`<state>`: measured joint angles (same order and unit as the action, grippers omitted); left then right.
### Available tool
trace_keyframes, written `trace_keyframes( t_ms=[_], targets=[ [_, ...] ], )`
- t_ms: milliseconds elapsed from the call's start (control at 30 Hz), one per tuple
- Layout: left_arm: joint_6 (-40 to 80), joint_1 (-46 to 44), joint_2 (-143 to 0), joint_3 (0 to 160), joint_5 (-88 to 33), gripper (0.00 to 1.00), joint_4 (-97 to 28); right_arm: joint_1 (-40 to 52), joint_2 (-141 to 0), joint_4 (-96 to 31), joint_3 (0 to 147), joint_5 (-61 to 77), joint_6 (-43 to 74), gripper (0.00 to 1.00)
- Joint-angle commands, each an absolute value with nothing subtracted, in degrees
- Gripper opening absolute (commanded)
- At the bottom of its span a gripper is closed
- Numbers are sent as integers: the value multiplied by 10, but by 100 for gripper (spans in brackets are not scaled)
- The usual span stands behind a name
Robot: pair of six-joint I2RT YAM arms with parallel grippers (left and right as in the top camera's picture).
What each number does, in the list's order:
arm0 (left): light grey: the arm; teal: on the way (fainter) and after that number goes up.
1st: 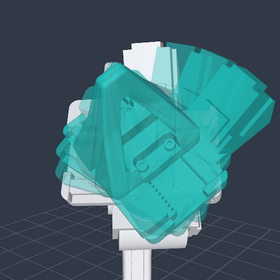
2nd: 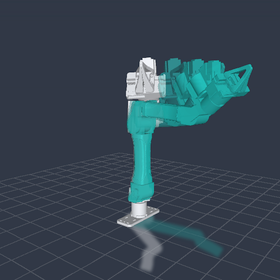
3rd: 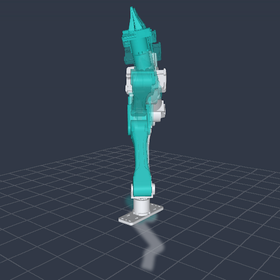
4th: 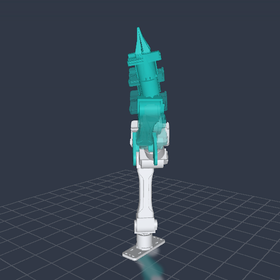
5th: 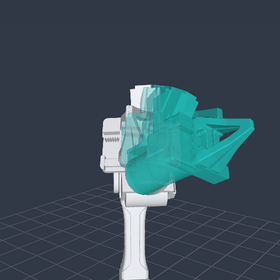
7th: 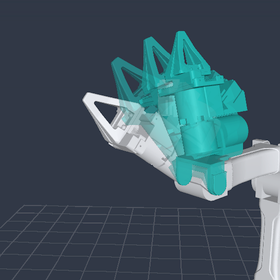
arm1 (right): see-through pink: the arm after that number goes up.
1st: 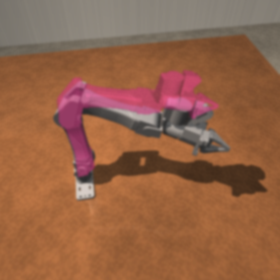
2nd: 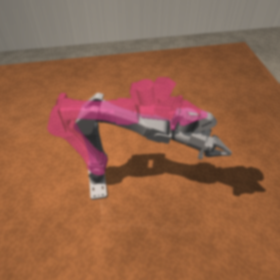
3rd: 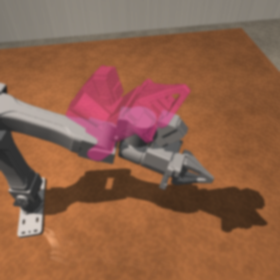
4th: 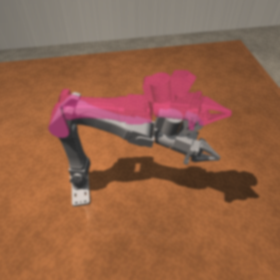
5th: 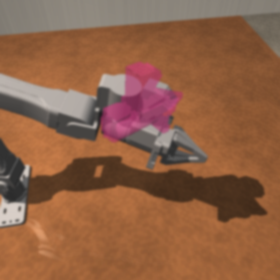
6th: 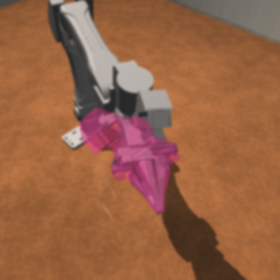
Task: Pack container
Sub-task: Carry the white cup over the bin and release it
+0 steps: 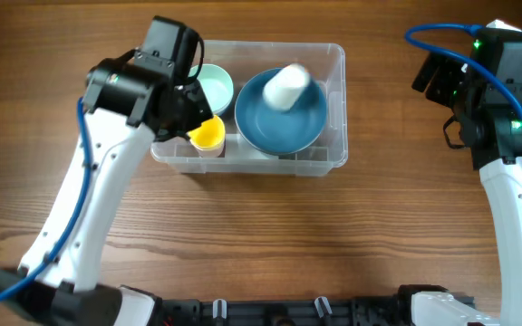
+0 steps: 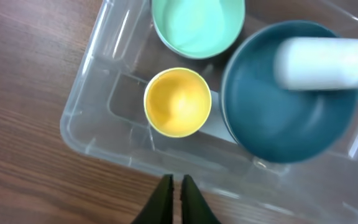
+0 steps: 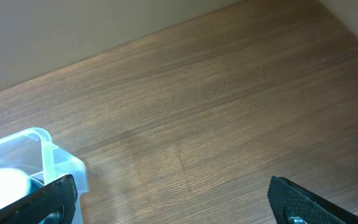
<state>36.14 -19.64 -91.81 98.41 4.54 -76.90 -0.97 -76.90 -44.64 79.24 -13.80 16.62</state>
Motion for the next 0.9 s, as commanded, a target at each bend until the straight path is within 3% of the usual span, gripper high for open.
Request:
trace_keyframes(
  t_ms=[0,267,433,567,633,867],
  targets=[
    [369,-183,-924,985,65,4,-757,-10,-774,-446,800,-150,161,100],
    [369,-188,-919,985,64,4,-758,-10,-774,-446,800,-150,161,100],
    [362,-211,-919,985,-37,5,-708,-10,-774,-446,800,-150,161,100],
    [362,-259,-921,985,-70,22,-638,-10,-774,-446,800,-150,161,100],
    [366,-288,-928,985,-71,40,-613,-10,-774,-446,800,-150,161,100],
    [419,-353,-1014,985,-80,54,-569,-10,-774,-446,800,-150,161,100]
  ],
)
